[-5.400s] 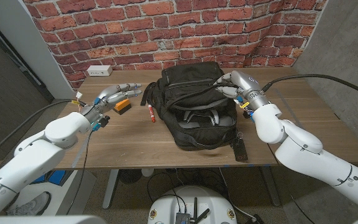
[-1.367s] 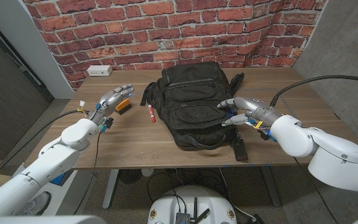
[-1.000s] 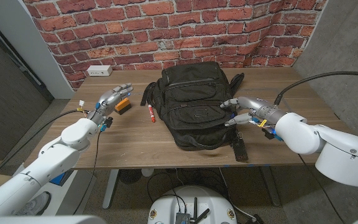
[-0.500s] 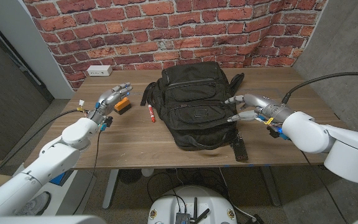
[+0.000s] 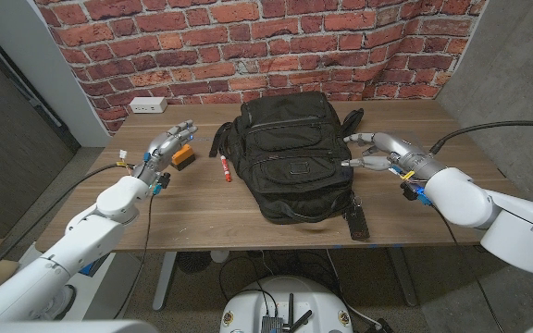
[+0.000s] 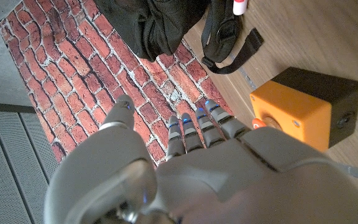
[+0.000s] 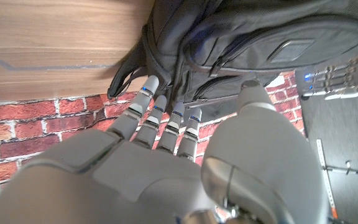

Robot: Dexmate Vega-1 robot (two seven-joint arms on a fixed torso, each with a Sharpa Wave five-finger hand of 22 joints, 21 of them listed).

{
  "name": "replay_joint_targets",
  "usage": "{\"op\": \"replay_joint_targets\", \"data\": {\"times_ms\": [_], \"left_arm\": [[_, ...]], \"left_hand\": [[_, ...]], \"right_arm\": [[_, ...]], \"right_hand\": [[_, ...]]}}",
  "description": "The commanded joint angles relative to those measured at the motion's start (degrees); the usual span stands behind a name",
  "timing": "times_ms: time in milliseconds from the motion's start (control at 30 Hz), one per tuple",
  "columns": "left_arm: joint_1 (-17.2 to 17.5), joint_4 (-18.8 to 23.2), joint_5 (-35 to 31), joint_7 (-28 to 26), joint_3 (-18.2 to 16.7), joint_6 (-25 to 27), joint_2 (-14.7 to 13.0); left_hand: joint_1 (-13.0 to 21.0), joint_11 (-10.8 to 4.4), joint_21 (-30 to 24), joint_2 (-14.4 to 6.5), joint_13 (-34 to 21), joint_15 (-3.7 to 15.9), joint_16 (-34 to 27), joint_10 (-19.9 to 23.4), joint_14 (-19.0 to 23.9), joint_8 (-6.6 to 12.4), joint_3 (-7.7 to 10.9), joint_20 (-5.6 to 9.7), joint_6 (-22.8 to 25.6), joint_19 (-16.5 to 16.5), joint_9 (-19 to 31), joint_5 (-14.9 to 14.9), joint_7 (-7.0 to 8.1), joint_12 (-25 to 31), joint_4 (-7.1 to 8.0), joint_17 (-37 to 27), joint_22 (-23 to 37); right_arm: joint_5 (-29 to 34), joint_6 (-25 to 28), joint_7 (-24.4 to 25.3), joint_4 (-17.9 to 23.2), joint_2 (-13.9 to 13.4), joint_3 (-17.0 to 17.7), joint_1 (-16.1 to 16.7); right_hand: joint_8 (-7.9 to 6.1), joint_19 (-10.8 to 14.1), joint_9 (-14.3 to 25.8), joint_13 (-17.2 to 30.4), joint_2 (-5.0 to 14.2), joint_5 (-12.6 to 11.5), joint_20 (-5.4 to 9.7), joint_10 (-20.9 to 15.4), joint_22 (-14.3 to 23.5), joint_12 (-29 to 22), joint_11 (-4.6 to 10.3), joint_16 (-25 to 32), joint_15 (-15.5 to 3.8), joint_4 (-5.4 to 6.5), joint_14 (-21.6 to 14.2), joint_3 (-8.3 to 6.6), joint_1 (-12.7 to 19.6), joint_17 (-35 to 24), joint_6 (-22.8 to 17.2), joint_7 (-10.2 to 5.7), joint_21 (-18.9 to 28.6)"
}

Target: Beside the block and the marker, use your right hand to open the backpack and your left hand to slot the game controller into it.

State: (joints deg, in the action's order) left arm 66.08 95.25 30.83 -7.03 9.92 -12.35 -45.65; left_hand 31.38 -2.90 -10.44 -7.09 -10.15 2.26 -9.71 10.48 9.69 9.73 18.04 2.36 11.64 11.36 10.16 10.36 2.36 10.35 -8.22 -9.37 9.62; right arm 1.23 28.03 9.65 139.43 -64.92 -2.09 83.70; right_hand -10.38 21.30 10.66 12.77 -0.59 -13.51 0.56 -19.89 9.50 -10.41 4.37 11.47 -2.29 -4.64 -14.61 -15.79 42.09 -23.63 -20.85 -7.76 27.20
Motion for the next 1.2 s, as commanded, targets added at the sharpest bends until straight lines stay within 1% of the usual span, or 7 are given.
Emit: {"op": "replay_joint_targets", "data": {"times_ms": [33,233,467,567,733,967,1200], "left_arm": [[-1.5,-2.8,-0.6,-0.5,1.4,-3.9,3.3],[-2.0,-4.2,-0.5,0.1,1.9,-5.2,4.1],[-3.1,-6.5,-0.4,1.3,2.6,-6.9,5.0],[-3.7,-7.6,-0.4,1.8,3.0,-7.6,5.4],[-4.2,-8.3,0.0,1.6,3.3,-6.9,5.8],[-6.4,-10.2,0.2,1.2,4.5,-6.5,7.4],[-7.9,-11.6,-0.2,-0.2,5.4,-6.7,9.2]], "left_hand": [[-0.9,-0.03,0.0,-0.3,0.0,0.85,0.1,-0.6,-0.4,0.05,-0.05,4.77,-0.2,-0.3,0.0,-0.4,0.11,0.0,0.41,-0.2,0.1],[-1.5,0.23,0.0,-0.7,0.0,0.89,0.0,-0.9,-0.6,0.04,-0.02,4.31,-0.8,-0.4,0.0,-0.4,0.25,0.0,0.74,-0.2,0.1],[-2.4,0.96,0.0,-1.1,0.0,0.21,0.0,-1.6,-1.0,0.15,0.08,4.05,-1.3,-0.7,0.0,-0.4,0.72,-0.1,1.06,-0.3,0.1],[-2.6,0.98,0.0,-1.2,0.0,0.09,0.0,-1.7,-1.1,0.13,0.13,4.02,-1.5,-0.8,0.0,-0.4,0.75,0.0,1.10,-0.3,0.1],[-2.8,0.92,-0.1,-1.3,0.0,0.01,-0.1,-1.7,-1.2,0.17,0.18,3.94,-1.6,-0.8,0.0,-0.4,0.86,0.0,1.14,-0.2,0.1],[-3.1,-0.34,-0.1,-1.5,0.0,-0.02,-0.1,-2.0,-1.3,0.30,0.40,3.93,-1.7,-0.8,0.0,-0.4,0.86,0.1,1.14,-0.2,0.1],[-3.3,-0.44,-0.2,-1.7,0.0,-0.03,-0.1,-2.1,-1.4,0.32,0.56,3.93,-1.9,-0.9,-0.1,-0.3,0.74,0.1,1.11,-0.2,0.1]], "right_arm": [[-0.2,-5.4,2.1,-5.7,5.2,-2.4,-3.6],[-1.0,-7.4,2.4,-8.2,6.6,-3.7,-6.0],[-1.4,-12.7,6.3,-13.5,11.5,-7.0,-9.2],[-0.6,-12.7,6.6,-14.8,12.1,-8.8,-11.3],[-2.0,-16.2,7.8,-19.1,15.1,-10.6,-14.2],[-3.0,-17.8,8.0,-22.6,16.7,-12.5,-17.9],[-5.5,-20.5,8.6,-26.3,18.5,-13.0,-19.9]], "right_hand": [[-0.10,0.3,0.2,0.0,0.38,0.3,0.70,0.4,0.1,-0.3,-0.08,0.5,-0.50,0.63,0.2,0.12,-1.3,0.0,0.4,-0.04,-0.2],[-0.19,1.3,0.1,-0.2,0.96,0.5,1.69,0.4,0.0,-0.4,-0.54,0.6,-0.74,1.17,0.4,0.49,-2.7,0.2,0.6,0.49,-0.4],[-0.25,2.8,0.1,-0.4,1.68,1.0,2.40,-0.4,0.0,-0.9,-0.90,1.1,-1.18,1.68,-0.4,0.92,-4.4,0.4,0.9,0.72,-0.6],[-0.30,3.0,0.0,-0.5,1.72,1.1,2.44,-0.7,0.0,-1.0,-1.04,1.2,-1.30,1.63,-0.6,1.01,-4.6,0.5,0.9,0.72,-0.7],[-0.33,2.9,0.0,-0.6,1.78,1.2,2.39,-0.7,0.0,-1.0,-1.10,1.1,-1.23,1.57,-0.4,1.07,-4.8,0.6,0.9,0.70,-0.9],[-0.34,2.6,0.0,-0.6,2.00,1.3,2.43,-0.7,0.0,-1.0,-1.19,1.1,-1.18,1.56,-0.3,1.13,-5.1,0.7,0.9,0.57,-1.3],[-0.15,1.1,-0.1,-0.9,2.51,1.8,2.42,0.6,0.0,-0.5,-0.90,0.7,-1.24,1.85,1.2,1.57,-6.6,1.0,1.7,0.29,-2.7]]}}
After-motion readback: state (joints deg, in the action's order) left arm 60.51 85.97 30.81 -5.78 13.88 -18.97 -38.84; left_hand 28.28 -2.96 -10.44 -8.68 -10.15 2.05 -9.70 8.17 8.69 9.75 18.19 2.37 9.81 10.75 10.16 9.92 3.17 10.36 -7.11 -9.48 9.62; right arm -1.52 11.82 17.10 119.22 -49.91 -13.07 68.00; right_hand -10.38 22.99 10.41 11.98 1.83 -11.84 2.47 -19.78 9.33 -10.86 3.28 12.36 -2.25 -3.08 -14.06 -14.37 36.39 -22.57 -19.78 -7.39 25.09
